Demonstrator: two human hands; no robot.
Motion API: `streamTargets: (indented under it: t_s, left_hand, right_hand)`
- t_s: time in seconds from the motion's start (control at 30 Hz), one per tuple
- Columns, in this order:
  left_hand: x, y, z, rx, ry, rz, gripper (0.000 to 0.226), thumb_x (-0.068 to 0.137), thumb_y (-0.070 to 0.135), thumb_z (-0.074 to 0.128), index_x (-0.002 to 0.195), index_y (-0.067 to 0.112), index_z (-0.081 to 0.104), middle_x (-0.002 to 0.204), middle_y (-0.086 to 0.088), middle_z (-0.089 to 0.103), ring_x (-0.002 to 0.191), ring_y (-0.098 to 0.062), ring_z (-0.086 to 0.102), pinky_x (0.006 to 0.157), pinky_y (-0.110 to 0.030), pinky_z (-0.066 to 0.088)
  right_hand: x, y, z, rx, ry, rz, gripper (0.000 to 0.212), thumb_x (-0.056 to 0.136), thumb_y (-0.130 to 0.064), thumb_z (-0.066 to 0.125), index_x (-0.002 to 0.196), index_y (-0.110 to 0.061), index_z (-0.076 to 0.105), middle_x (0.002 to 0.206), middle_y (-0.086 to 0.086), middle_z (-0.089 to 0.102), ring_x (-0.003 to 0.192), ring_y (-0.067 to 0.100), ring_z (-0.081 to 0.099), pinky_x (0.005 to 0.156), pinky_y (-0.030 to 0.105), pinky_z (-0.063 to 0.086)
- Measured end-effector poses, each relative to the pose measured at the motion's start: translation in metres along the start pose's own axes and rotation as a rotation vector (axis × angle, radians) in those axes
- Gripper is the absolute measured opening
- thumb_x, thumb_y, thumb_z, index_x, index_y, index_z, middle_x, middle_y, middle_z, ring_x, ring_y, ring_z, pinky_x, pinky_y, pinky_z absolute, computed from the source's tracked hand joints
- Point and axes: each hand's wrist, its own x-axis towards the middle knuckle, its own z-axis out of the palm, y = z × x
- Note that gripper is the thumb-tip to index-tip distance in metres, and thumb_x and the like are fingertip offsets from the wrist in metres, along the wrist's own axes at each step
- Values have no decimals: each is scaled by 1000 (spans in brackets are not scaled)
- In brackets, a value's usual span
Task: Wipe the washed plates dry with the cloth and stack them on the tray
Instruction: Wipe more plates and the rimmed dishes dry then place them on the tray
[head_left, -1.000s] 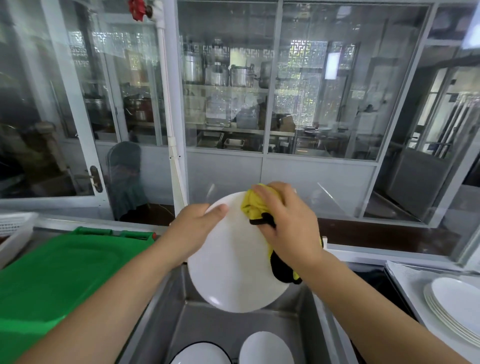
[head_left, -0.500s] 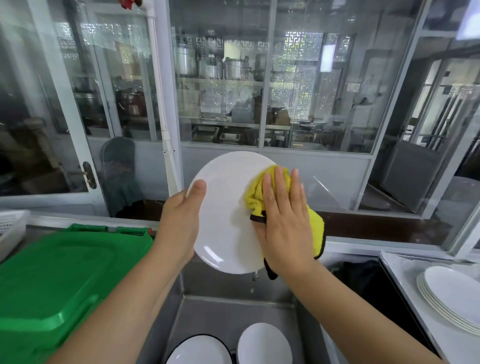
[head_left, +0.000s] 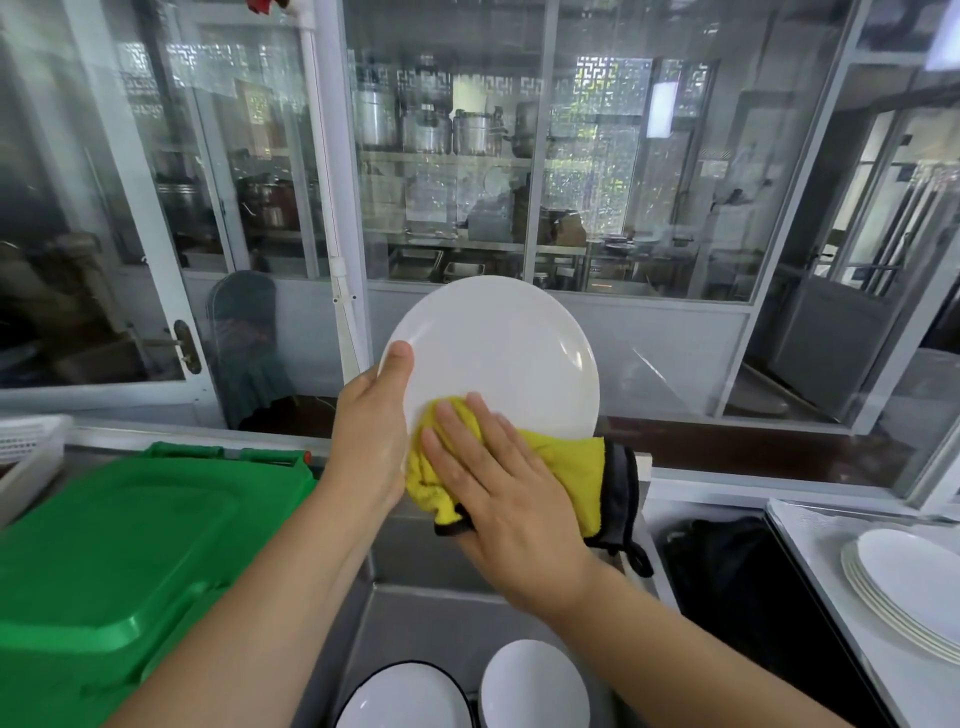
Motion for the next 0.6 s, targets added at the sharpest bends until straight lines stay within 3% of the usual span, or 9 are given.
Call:
streamTargets:
  t_s: [0.17, 0.43, 0.6]
  left_hand:
    - [-2, 5, -9, -1, 3, 9, 23, 94, 40, 54, 80, 24, 63, 64, 15, 71, 55, -3, 67, 42, -16, 48]
    - [-14, -6, 8, -83, -21, 16, 26, 96, 39, 51, 91, 18, 66, 78, 7, 75, 70, -10, 72, 51, -20, 53]
    - [-15, -1, 1, -56, 2, 67, 24, 96, 38, 51, 87, 20, 66, 75, 10, 74, 66, -7, 70, 50, -18, 52]
  right_hand:
    - [-34, 35, -12, -79, -19, -87, 49, 88, -17, 52, 136, -10, 49, 147, 8, 40, 139, 34, 32, 112, 45, 31]
    - [-4, 1, -11, 33, 97, 0, 50, 92, -28, 54, 137, -7, 47, 146, 11, 41, 140, 35, 30, 113, 47, 30]
    - [-18, 12, -17, -33, 61, -114, 55, 88, -28, 62, 137, -9, 46, 147, 9, 40, 140, 34, 30, 114, 45, 28]
